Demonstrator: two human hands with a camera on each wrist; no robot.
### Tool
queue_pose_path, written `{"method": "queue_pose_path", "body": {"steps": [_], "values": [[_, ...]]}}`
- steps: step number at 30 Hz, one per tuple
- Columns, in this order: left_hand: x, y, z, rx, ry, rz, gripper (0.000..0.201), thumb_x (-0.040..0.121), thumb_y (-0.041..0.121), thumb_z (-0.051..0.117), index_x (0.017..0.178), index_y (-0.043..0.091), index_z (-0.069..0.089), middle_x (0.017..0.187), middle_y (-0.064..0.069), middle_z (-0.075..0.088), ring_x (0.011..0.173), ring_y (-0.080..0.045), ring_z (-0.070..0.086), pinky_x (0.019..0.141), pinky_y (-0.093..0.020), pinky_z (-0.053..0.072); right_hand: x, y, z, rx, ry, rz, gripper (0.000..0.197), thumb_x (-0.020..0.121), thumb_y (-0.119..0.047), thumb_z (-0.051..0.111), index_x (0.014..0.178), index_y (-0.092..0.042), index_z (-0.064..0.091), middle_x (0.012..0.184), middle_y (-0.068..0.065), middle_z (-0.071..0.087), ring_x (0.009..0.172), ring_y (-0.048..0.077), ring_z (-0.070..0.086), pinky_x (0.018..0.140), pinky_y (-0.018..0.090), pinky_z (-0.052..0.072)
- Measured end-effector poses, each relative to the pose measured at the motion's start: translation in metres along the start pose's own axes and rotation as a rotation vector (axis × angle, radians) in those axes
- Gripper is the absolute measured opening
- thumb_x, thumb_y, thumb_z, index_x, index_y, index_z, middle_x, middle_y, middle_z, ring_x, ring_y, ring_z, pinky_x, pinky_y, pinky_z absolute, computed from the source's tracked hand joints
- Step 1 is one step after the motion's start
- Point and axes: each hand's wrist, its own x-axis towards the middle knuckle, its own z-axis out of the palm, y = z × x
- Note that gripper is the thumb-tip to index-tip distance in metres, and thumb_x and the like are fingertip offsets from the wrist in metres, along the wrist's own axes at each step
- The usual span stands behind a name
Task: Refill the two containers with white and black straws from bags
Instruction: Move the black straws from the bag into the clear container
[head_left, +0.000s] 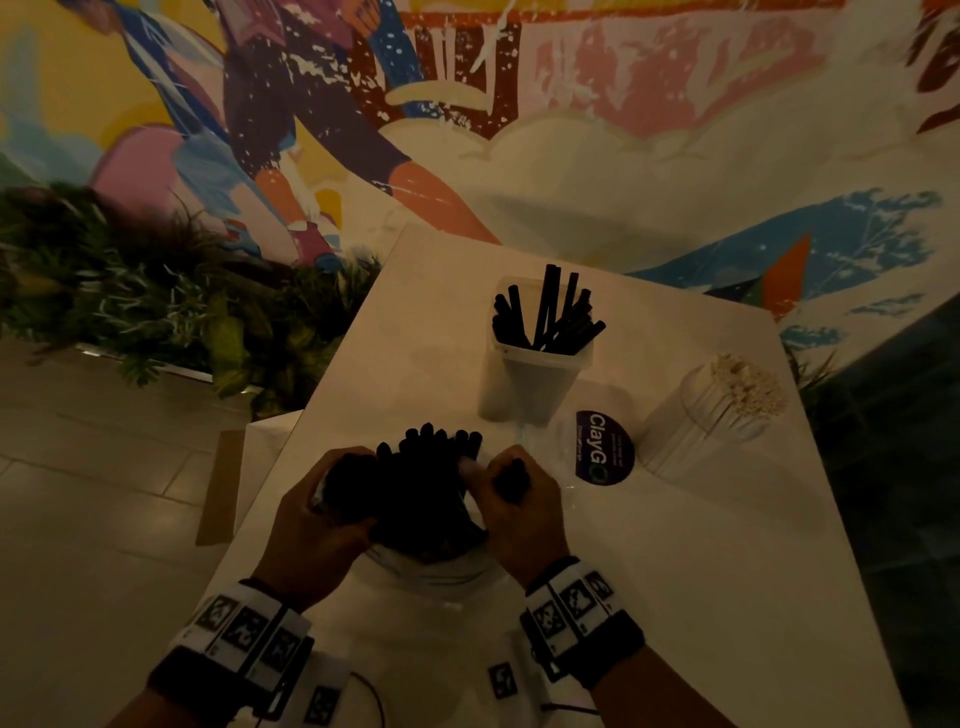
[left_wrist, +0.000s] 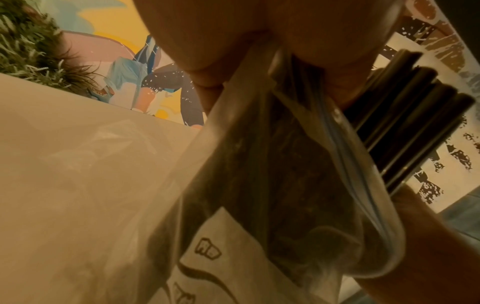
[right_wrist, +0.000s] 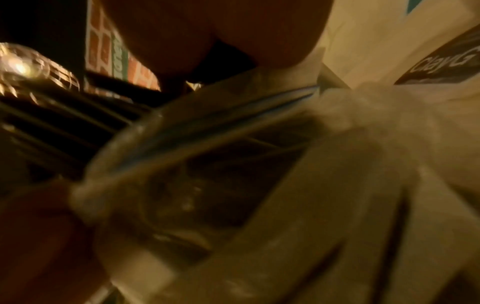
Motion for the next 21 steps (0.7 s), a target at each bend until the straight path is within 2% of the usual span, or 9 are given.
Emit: {"method": "queue_pose_path", "body": {"steps": [2,5,8,10,12,13,16,18,21], "values": [[0.001,0.003,0.001,0.017,-0.007,0.008,0.049,0.052,0.029,0.07,0.097,0.046,0.061,0.102,0.012,0.067,0.094,-0.005,0.064,0.082,-0.017,0.053,0.0,0.005,0.001,-0.059,0.019,0.002,0.041,0.085,-0.029,0.071,0.06,-0.022,0.04,0.05,-0.009,0.043,0.048,0.006,0.042,0.053,0.017,0.037],[0.001,0.003,0.001,0.001,-0.006,0.001,0.049,0.051,0.027,0.072,0.097,0.043,0.062,0.102,0.006,0.066,0.094,-0.008,0.064,0.082,-0.02,0.054,0.0,0.009,-0.001,-0.101,0.059,0.0,0.042,0.086,-0.034,0.068,0.059,-0.02,0.039,0.049,-0.006,0.039,0.048,0.009,0.044,0.05,0.016,0.035],[0.001,0.002,0.004,-0.02,0.004,-0.02,0.05,0.049,0.028,0.073,0.095,0.042,0.062,0.101,0.006,0.066,0.092,-0.009,0.064,0.079,-0.019,0.054,0.001,0.017,-0.002,-0.176,-0.08,0.036,0.042,0.086,-0.049,0.061,0.062,-0.018,0.043,0.055,0.001,0.051,0.061,0.018,0.055,0.054,0.025,0.043],[0.003,0.001,0.004,-0.031,0.003,-0.029,0.05,0.049,0.029,0.074,0.096,0.039,0.062,0.1,0.003,0.066,0.093,-0.013,0.064,0.08,-0.024,0.055,0.004,0.019,0.0,-0.199,-0.117,0.054,0.04,0.087,-0.045,0.061,0.064,-0.017,0.044,0.06,0.01,0.056,0.063,0.019,0.056,0.06,0.033,0.047],[0.003,-0.001,0.002,-0.042,-0.012,-0.035,0.049,0.051,0.029,0.075,0.099,0.033,0.062,0.101,-0.001,0.066,0.094,-0.019,0.064,0.082,-0.032,0.055,0.004,0.017,0.001,-0.149,-0.095,0.071,0.038,0.089,-0.031,0.066,0.061,-0.017,0.044,0.059,0.013,0.054,0.059,0.017,0.054,0.062,0.039,0.048],[0.003,-0.001,0.002,-0.049,-0.017,-0.034,0.049,0.052,0.029,0.076,0.099,0.031,0.062,0.1,-0.003,0.066,0.094,-0.021,0.064,0.082,-0.033,0.056,0.004,0.016,0.0,-0.127,-0.071,0.076,0.04,0.088,-0.031,0.067,0.06,-0.014,0.046,0.058,0.013,0.054,0.056,0.017,0.054,0.061,0.039,0.049],[0.001,-0.001,0.001,-0.076,-0.005,-0.022,0.049,0.052,0.029,0.076,0.098,0.033,0.063,0.1,-0.002,0.066,0.093,-0.017,0.065,0.08,-0.028,0.056,0.007,0.001,-0.011,-0.035,0.024,0.082,0.049,0.081,-0.052,0.064,0.06,-0.009,0.054,0.057,0.01,0.06,0.055,0.018,0.059,0.059,0.036,0.051],[0.0,-0.002,0.0,-0.089,0.009,-0.025,0.05,0.05,0.028,0.077,0.098,0.037,0.064,0.101,0.001,0.067,0.093,-0.014,0.065,0.079,-0.025,0.056,0.012,-0.021,-0.02,0.128,0.104,0.088,0.041,0.083,-0.047,0.068,0.056,-0.018,0.055,0.053,0.007,0.059,0.052,0.019,0.059,0.059,0.035,0.053],[0.0,-0.003,-0.001,-0.091,0.019,-0.021,0.051,0.05,0.028,0.076,0.098,0.039,0.064,0.102,0.003,0.068,0.094,-0.014,0.065,0.081,-0.026,0.056,0.027,-0.06,-0.035,0.354,0.21,0.055,0.04,0.083,-0.037,0.071,0.056,-0.015,0.052,0.042,-0.001,0.049,0.043,0.016,0.055,0.056,0.036,0.054]]}}
